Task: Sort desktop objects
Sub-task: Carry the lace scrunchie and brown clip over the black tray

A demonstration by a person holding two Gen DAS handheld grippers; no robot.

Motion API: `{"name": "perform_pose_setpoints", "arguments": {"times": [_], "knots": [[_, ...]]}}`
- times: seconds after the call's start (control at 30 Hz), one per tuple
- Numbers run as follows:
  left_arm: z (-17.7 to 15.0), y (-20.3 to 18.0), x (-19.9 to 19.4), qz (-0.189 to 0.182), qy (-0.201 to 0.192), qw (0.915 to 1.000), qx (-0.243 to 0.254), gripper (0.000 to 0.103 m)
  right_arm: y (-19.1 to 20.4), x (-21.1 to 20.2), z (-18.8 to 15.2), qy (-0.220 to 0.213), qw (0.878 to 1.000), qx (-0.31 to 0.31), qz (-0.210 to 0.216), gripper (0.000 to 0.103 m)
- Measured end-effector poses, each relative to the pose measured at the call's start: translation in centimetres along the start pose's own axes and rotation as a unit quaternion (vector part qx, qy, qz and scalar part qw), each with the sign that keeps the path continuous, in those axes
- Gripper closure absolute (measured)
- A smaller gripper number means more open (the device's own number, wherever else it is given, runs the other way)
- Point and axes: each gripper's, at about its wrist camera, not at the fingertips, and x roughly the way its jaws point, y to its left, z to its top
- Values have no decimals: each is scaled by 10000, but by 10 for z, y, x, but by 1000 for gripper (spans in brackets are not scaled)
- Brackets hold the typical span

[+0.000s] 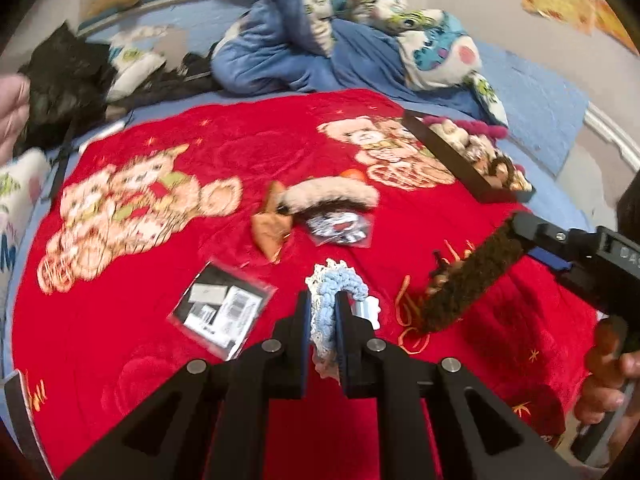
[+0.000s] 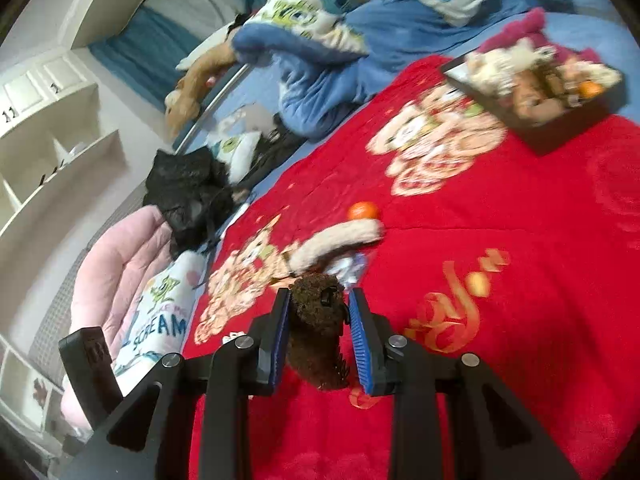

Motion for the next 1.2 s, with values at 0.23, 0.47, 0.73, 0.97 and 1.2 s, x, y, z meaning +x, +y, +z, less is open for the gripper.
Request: {"name": "perform_pose_setpoints", "arguments": {"times": [0.23,0.47,0.73,0.97,1.2], "knots": [[9,-60,10,-811,73,9954,500,92,-39,-76,-9,-549,9960,272,-649,75],[9,-119,19,-1470,225,9840,984,91,-64,-138,-20,-1159,9853,612,-1100,75],[18,-149,14,-1660,138,9797,1111,92,-77,-173,-16,-1514,9787,744,-1169,75],[26,-170,17,-1757,205,9793,986,92,-96,-178,-7,-1553,9790,849,-1010,75],[40,-210,37,-1850,318,9772,988,91,-118,-174,14,-1391,9831,791,-889,75]]}}
